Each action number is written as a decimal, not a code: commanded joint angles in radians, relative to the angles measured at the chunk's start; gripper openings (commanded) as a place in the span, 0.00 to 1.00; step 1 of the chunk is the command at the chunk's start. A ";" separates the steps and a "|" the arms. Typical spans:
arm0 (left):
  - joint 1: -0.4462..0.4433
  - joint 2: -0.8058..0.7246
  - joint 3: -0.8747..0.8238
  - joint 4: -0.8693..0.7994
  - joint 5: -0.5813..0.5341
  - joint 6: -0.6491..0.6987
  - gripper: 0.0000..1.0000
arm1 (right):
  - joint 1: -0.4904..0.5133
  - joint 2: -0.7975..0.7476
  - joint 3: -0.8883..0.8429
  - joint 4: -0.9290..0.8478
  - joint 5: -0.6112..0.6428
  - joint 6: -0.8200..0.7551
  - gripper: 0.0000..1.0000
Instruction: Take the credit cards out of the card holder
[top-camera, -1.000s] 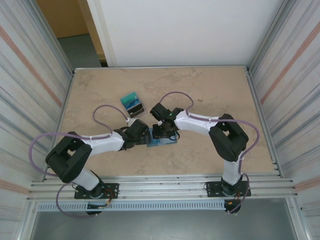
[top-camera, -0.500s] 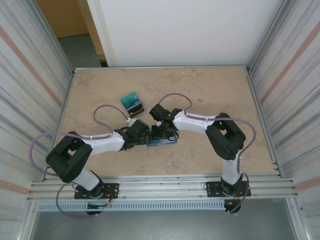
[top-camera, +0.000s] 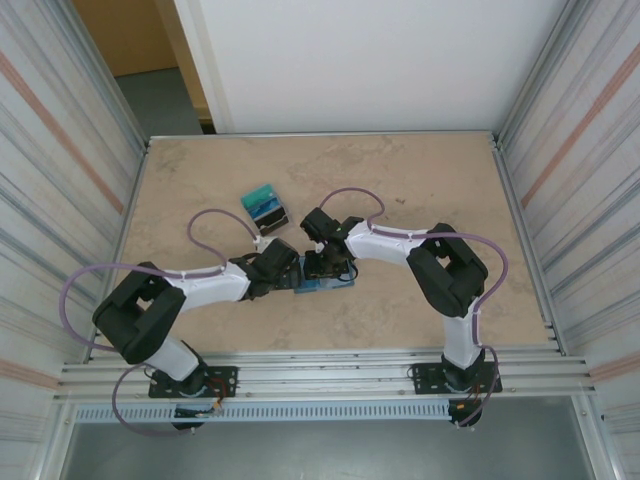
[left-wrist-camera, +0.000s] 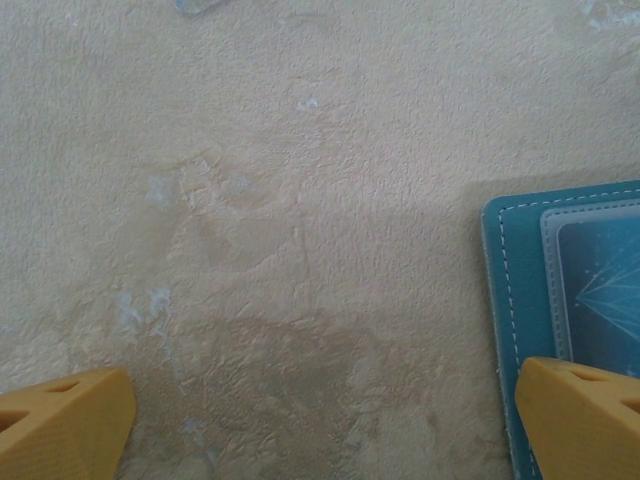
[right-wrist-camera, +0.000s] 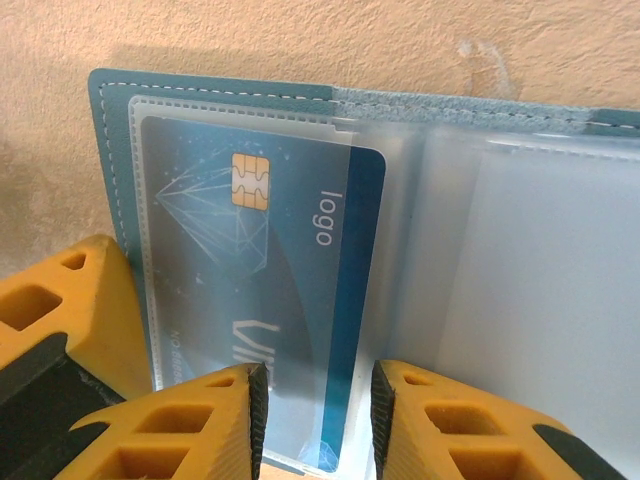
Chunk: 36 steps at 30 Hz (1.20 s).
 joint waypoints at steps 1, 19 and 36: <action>-0.006 0.031 0.006 -0.049 0.011 -0.002 0.99 | -0.008 0.033 0.018 0.001 -0.024 0.028 0.35; -0.012 0.033 -0.012 -0.075 0.006 -0.034 0.99 | -0.068 -0.056 -0.134 0.237 -0.247 0.134 0.32; -0.013 0.024 -0.015 -0.099 -0.002 -0.049 0.99 | -0.115 -0.142 -0.228 0.392 -0.370 0.202 0.26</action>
